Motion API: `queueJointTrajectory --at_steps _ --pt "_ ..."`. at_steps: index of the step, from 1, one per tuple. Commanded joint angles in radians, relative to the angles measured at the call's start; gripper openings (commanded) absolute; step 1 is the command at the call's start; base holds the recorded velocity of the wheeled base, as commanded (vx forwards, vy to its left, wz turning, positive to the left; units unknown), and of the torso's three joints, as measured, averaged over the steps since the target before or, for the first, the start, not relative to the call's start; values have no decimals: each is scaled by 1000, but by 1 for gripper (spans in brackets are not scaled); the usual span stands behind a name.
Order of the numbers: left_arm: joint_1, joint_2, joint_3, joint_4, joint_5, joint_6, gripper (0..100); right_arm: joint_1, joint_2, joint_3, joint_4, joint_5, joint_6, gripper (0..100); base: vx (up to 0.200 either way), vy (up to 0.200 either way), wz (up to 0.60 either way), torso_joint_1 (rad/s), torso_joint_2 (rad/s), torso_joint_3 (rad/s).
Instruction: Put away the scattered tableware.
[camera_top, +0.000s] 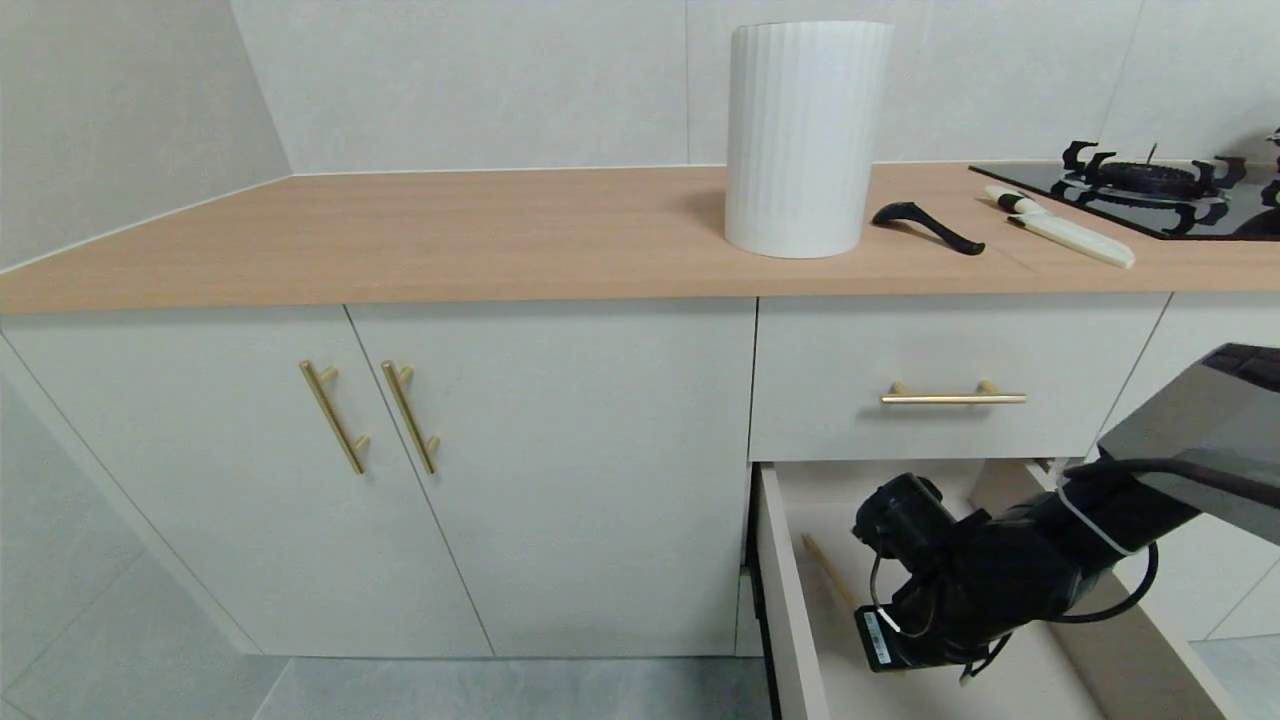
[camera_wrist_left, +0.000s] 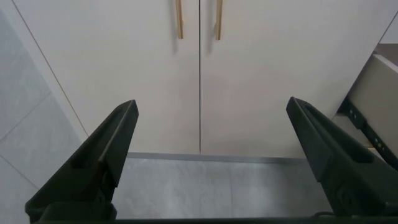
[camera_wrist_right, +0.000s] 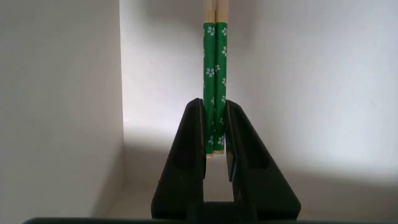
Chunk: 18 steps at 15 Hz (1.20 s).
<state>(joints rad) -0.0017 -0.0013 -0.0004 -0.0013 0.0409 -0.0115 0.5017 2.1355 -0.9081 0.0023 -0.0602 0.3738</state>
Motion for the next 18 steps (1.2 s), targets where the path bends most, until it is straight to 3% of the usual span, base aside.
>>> queueJointTrajectory --at_steps 1,7,8,14,18 --pt "0 1 0 0 1 -1 100 0 75 5 -36 -18 0 0 0 0 0 0 0 0" --pt "0 1 0 0 1 -1 100 0 90 3 -87 -46 31 0 0 0 0 0 0 0" --pt "0 1 0 0 1 -1 100 0 90 5 -91 -46 31 100 0 0 0 0 0 0" --pt "0 1 0 0 1 -1 100 0 49 23 -91 -46 33 100 0 0 0 0 0 0" --pt "0 1 0 0 1 -1 100 -23 -258 109 -91 -33 25 100 0 0 0 0 0 0"
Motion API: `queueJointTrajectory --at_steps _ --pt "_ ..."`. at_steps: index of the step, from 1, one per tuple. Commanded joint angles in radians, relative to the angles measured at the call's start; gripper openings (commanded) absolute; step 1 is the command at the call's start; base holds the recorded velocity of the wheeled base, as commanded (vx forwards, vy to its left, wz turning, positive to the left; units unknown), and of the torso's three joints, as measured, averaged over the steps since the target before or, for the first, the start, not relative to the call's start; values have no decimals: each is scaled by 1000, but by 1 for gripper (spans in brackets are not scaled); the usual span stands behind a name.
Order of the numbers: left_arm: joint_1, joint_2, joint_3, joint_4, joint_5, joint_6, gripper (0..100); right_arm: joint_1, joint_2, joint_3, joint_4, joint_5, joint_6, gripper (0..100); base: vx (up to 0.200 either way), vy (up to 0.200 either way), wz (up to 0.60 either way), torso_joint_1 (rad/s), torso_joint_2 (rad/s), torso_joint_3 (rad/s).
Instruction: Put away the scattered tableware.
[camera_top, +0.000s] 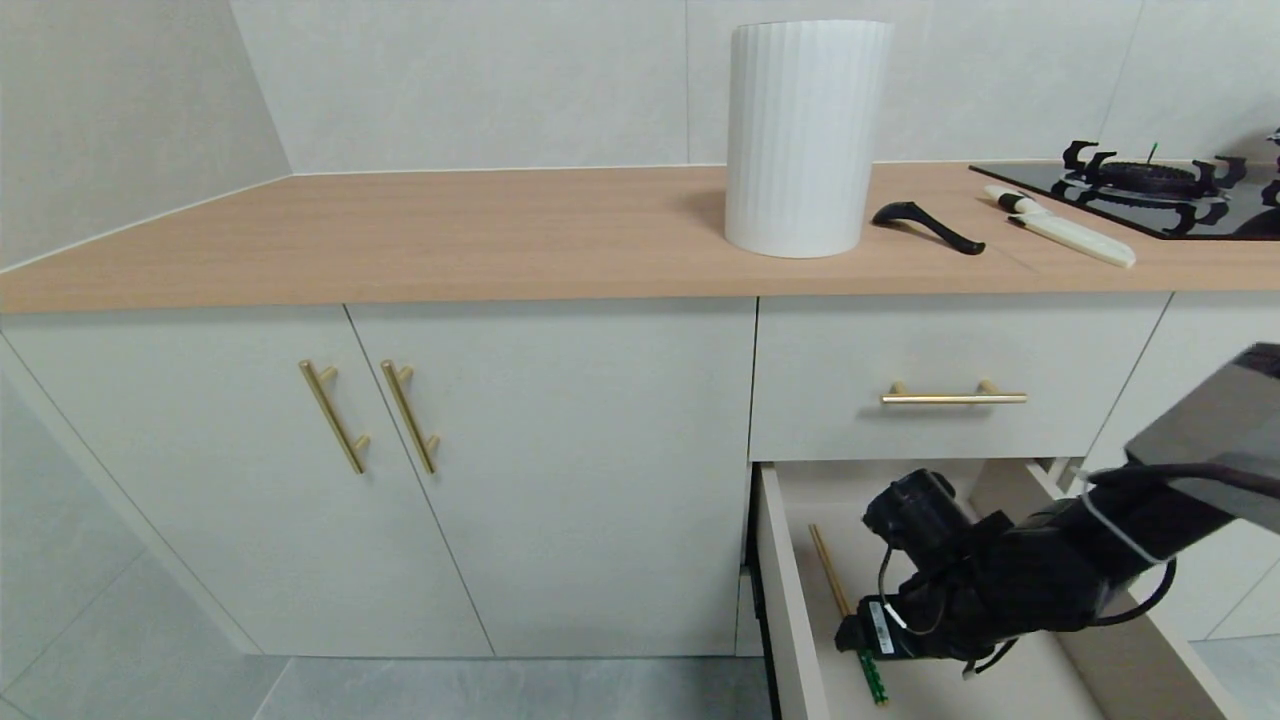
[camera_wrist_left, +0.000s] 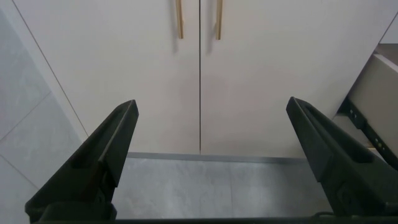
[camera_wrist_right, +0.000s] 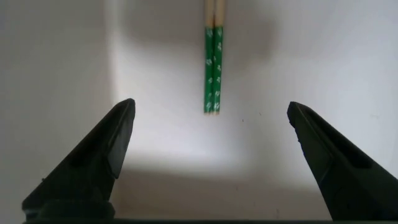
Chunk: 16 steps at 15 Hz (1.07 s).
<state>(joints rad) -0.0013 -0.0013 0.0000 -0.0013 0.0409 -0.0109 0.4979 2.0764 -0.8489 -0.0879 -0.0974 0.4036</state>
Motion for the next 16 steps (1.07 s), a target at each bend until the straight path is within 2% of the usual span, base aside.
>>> queueJointTrajectory --at_steps 1,7,11,16 --pt "0 1 0 0 1 -1 100 -39 -251 59 -3 5 -8 100 0 0 0 0 0 0" --pt "0 1 0 0 1 -1 100 -125 -412 73 -4 8 -89 100 0 0 0 0 0 0" --pt "0 1 0 0 1 0 100 -125 -515 94 -4 21 -128 100 0 0 0 26 -218 -282" --pt "0 1 0 0 1 -1 100 -121 -547 103 -4 21 -141 100 0 0 0 97 -508 -346"
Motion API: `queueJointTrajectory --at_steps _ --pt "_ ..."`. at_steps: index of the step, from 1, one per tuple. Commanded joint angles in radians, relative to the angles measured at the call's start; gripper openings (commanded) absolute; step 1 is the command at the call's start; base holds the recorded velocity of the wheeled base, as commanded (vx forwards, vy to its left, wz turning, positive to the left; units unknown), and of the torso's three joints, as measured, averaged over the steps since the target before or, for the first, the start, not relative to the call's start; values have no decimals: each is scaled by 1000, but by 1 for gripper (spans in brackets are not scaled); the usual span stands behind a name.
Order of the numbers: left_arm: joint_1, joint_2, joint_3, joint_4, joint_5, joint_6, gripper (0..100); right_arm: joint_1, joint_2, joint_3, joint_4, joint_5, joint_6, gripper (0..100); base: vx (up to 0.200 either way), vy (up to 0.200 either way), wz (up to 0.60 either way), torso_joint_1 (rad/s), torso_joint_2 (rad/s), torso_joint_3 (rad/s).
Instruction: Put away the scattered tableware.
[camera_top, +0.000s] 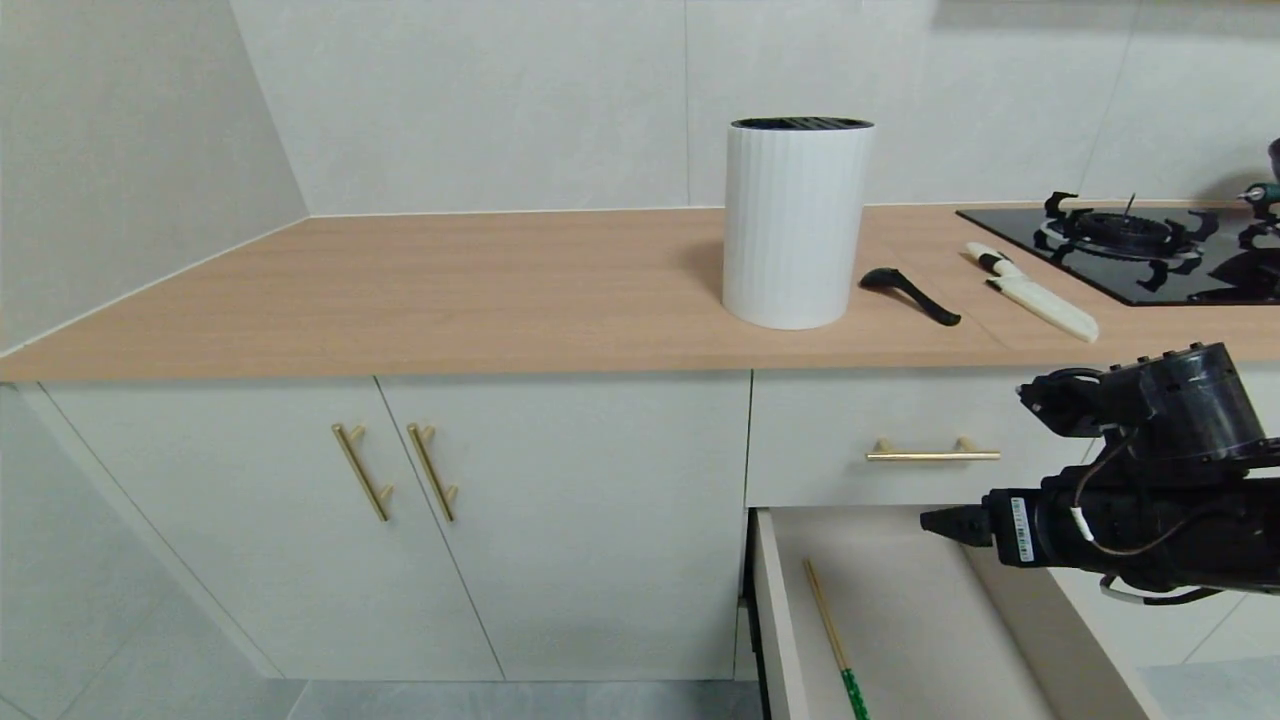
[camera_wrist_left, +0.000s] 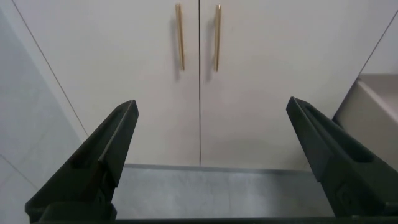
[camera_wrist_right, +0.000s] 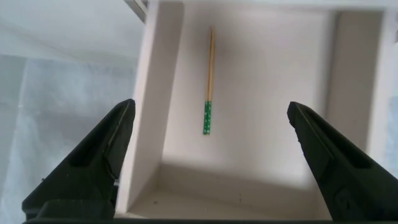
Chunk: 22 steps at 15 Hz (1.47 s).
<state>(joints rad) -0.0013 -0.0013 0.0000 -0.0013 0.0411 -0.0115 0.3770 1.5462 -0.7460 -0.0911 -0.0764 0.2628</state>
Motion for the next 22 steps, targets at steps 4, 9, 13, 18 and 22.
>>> queueJointTrajectory --at_steps 4,9,13,18,22 --pt "0 1 0 0 0 1 100 0 -18 2 -1 0 -2 100 0 0 0 143 -470 -322" --pt "0 1 0 0 0 -1 100 10 -17 10 -1 0 -4 100 0 0 0 177 -479 -313" --pt "0 1 0 0 0 -1 100 11 -14 11 -1 0 -4 100 0 0 0 196 -502 -303" --pt "0 1 0 0 0 -1 100 11 -3 14 -3 -2 -39 100 0 0 0 226 -534 -310" --pt "0 1 0 0 0 -1 100 -72 137 -87 -139 17 -214 100 0 0 0 143 -319 -175"
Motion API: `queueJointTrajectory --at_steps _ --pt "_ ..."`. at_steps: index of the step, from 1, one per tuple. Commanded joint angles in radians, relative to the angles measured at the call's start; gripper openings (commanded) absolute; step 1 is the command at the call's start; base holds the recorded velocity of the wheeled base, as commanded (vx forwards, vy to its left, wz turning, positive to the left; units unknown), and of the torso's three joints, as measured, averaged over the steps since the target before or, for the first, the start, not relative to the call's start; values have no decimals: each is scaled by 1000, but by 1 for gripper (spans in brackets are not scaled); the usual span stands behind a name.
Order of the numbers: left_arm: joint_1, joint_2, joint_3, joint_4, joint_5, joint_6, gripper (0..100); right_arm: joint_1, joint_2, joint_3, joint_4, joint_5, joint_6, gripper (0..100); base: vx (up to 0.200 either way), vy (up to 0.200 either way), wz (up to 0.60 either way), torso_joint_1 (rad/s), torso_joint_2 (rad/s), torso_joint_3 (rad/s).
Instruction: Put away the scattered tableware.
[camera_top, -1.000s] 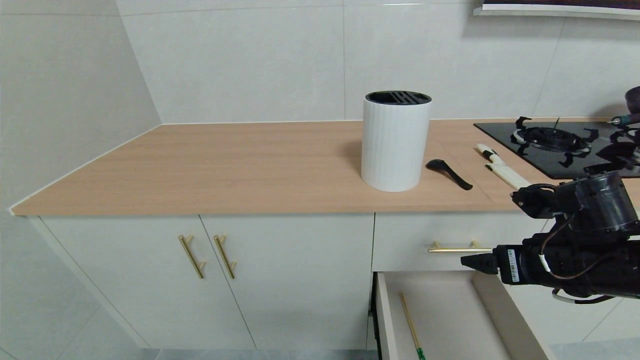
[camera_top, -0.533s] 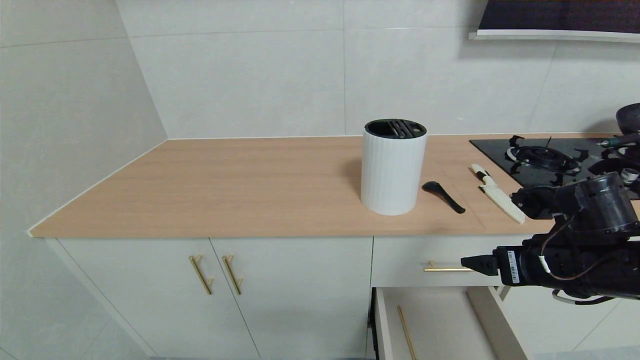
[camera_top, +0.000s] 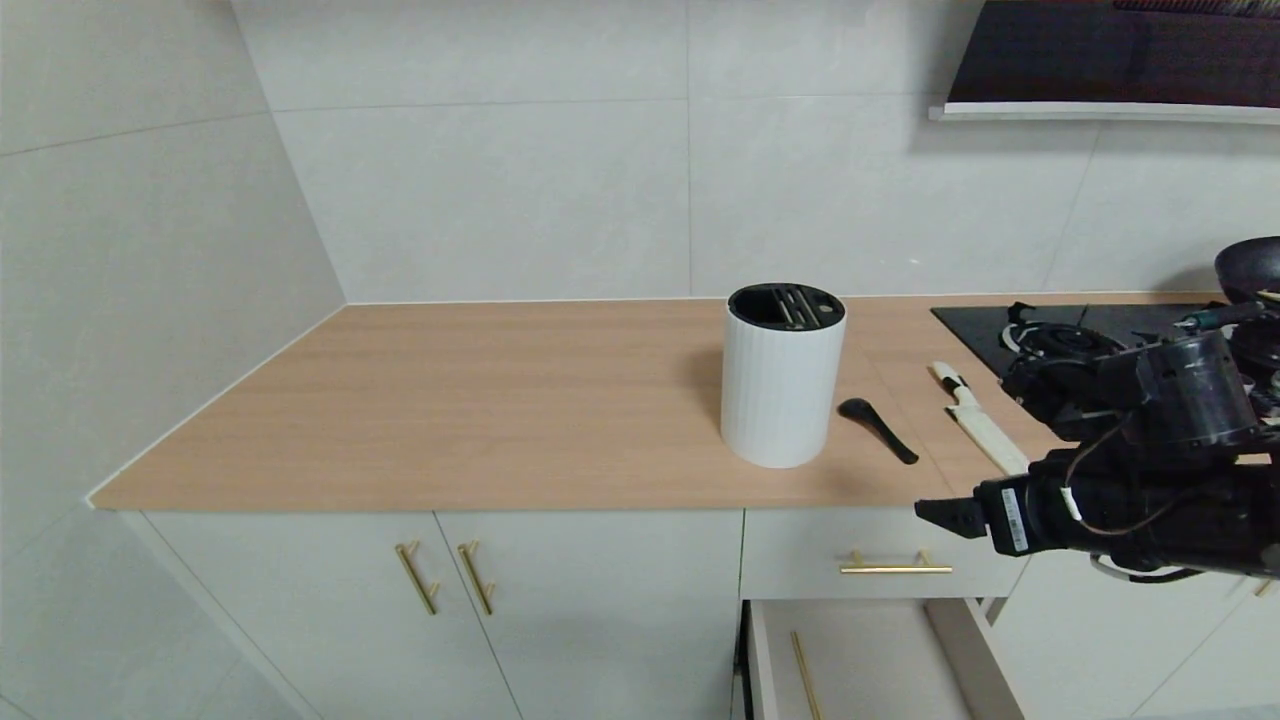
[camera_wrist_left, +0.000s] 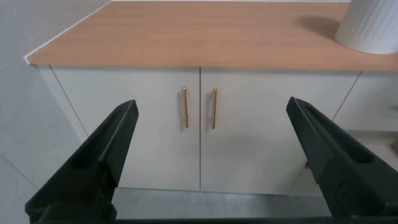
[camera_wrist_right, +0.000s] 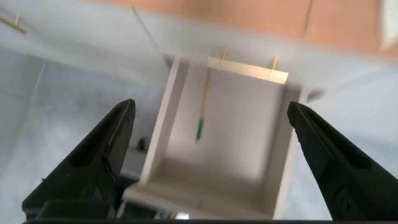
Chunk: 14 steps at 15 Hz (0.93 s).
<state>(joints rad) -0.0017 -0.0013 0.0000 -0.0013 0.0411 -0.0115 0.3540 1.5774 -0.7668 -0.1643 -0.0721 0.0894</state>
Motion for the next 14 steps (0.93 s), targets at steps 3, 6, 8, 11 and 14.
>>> queueJointTrajectory --at_steps 3,6,8,11,14 --pt "0 1 0 0 0 -1 100 -125 257 -223 -115 60 -138 100 0 0 0 12 -20 -11" --pt "0 1 0 0 0 -1 100 -224 375 -353 -67 184 -269 100 0 0 0 0 0 0" --pt "0 1 0 0 0 -1 100 -262 441 -420 -21 198 -289 100 0 0 0 0 0 0" --pt "0 1 0 0 0 -1 100 -270 513 -453 -21 232 -290 100 0 0 0 0 0 0" --pt "0 1 0 0 0 -1 100 -244 582 -490 -24 238 -290 100 0 0 0 0 0 0"
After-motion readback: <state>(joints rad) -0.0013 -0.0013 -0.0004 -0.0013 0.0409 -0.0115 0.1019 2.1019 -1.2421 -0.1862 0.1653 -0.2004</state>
